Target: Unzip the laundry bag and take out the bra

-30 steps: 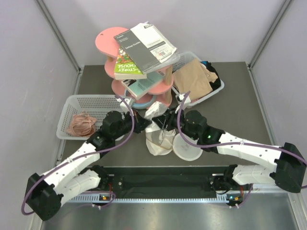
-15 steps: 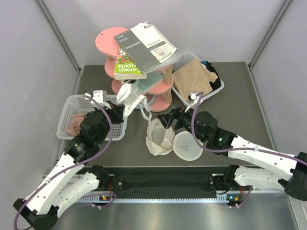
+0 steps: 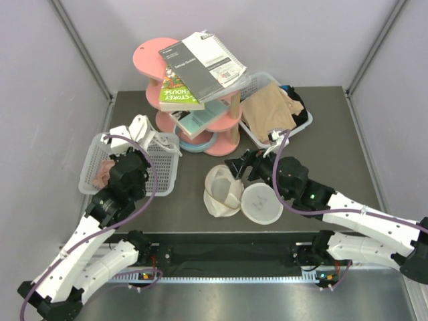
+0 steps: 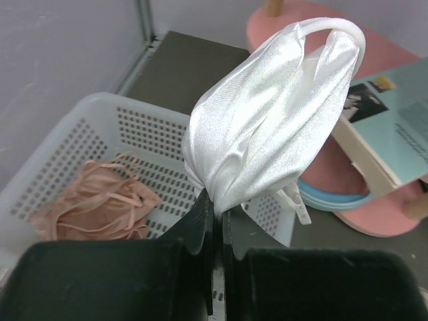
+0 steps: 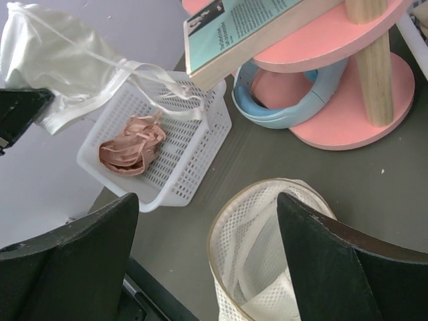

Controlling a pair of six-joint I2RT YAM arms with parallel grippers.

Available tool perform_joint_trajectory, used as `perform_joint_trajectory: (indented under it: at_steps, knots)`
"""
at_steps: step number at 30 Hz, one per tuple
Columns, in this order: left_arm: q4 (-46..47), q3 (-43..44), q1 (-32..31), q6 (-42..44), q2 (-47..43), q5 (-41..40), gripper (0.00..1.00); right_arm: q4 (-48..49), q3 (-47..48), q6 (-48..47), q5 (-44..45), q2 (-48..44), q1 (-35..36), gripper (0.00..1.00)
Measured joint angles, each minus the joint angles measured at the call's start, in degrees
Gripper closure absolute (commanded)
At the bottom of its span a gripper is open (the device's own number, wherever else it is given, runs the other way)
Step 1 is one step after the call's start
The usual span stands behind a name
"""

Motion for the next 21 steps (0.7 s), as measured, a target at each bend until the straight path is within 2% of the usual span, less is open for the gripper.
perform_joint_trajectory:
  at_steps: [5,14,21]
  knots:
    - [-1.7,-0.1,0.3,0.1,-0.6,-5.1,1.00,-0.2,-0.6,0.0,0.2,-0.1,-0.1,0.17]
    - [-2.3,-2.2,1.3,-2.5,1.2,-3.9,1.00,-0.2,-0.6,0.0,0.1,-0.1,-0.3,0.16]
    - [-2.8,-5.0,14.0,-5.9,5.9,8.8,1.00,-0.2,-0.6,0.1,0.1,-0.1,-0.4,0.16]
